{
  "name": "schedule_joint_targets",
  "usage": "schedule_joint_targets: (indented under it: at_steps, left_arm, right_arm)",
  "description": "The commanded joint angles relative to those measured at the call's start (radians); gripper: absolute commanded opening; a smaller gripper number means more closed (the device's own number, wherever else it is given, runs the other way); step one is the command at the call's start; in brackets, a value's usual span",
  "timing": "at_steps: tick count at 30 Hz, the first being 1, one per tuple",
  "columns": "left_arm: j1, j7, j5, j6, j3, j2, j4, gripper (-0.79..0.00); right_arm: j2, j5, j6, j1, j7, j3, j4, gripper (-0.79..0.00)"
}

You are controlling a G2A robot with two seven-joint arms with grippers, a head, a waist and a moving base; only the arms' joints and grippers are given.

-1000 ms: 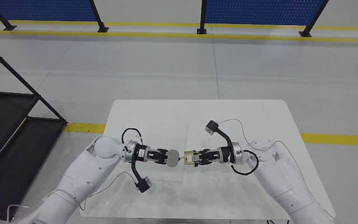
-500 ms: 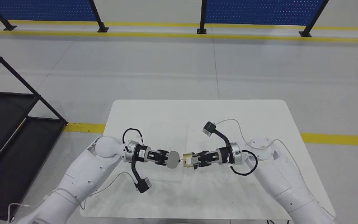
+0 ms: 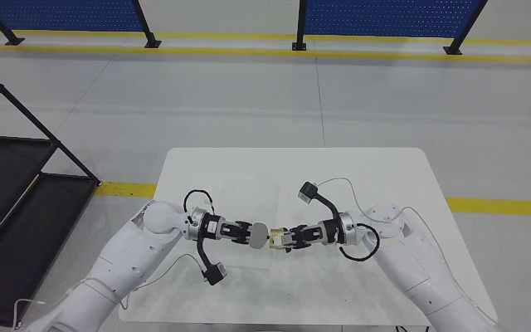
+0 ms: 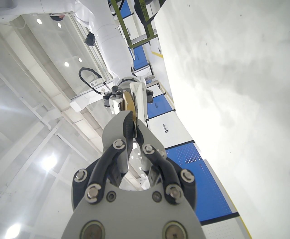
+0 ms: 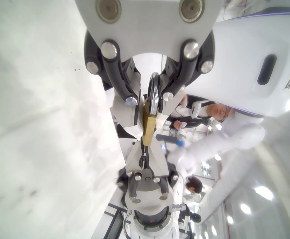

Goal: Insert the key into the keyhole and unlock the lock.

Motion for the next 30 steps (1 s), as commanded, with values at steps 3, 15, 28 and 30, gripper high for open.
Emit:
schedule_joint_targets:
  at_steps: [3,15,28,30]
  left_arm:
    - [-0.002,-0.014,-0.001,-0.007,0.0,0.0,0.003,0.0]
    - [0.008,-0.054,-0.112,-0.184,-0.046,0.01,-0.018,0.0]
    - [-0.041,0.045,-0.34,-0.805,-0.05,0.023,0.002,0.0]
    - [-0.041,0.045,-0.34,-0.805,-0.05,0.023,0.002,0.0]
  right_arm:
    - [0.0,0.011,-0.004,-0.003,-0.013,0.002,0.006,-0.785]
    - [0.002,0.023,-0.027,-0.016,-0.052,0.018,0.021,-0.785]
    - [0.005,0.033,-0.035,-0.034,-0.083,0.032,0.039,-0.785]
    - [0.005,0.031,-0.035,-0.034,-0.086,0.032,0.04,-0.785]
